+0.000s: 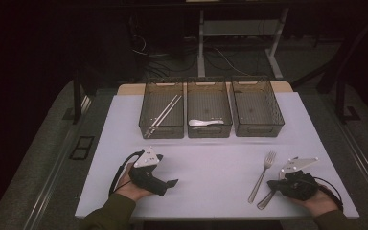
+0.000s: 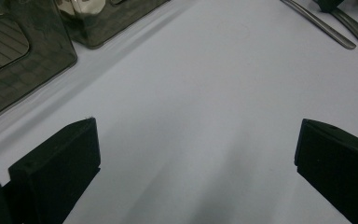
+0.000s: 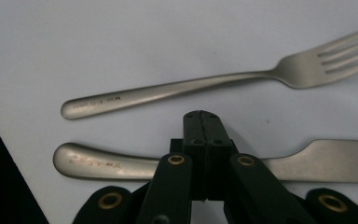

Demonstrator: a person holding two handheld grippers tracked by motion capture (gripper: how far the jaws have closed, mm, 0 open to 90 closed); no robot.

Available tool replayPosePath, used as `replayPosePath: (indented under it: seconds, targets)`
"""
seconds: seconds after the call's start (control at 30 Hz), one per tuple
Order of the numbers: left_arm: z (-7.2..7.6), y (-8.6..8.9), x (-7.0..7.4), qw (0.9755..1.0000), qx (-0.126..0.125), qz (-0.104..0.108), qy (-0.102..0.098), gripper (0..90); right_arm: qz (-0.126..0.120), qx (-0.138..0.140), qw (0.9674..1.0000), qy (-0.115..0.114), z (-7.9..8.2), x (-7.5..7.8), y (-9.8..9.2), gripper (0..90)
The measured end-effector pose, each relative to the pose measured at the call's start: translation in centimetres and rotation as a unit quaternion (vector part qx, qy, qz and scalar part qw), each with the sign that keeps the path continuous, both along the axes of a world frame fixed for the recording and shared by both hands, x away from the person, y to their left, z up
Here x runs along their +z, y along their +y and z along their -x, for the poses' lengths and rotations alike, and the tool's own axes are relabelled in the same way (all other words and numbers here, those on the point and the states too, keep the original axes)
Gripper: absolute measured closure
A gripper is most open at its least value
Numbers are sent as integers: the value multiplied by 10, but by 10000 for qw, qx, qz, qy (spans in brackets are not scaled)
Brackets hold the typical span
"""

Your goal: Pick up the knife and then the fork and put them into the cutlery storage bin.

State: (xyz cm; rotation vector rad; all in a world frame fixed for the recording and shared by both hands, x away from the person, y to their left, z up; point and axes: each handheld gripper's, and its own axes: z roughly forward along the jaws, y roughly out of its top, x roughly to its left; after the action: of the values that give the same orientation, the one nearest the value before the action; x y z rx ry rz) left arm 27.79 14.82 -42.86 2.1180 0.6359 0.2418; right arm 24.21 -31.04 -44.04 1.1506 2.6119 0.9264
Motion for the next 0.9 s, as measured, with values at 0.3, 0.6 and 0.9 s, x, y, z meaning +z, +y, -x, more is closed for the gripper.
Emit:
replayPosePath:
  seconds: [0.3, 0.6, 0.9]
  targets:
    - [0, -1, 0, 10000, -26, -25, -3, 0, -167, -93, 9998, -57, -1, 2, -12, 861]
    - [-1, -1, 0, 10000, -22, -12, 3, 0, -720, -627, 9952, -204, -32, 13, -28, 617]
    - [-2, 0, 0, 10000, -52, -35, -6, 0, -1000, -1039, 9894, -165, -72, 11, -39, 533]
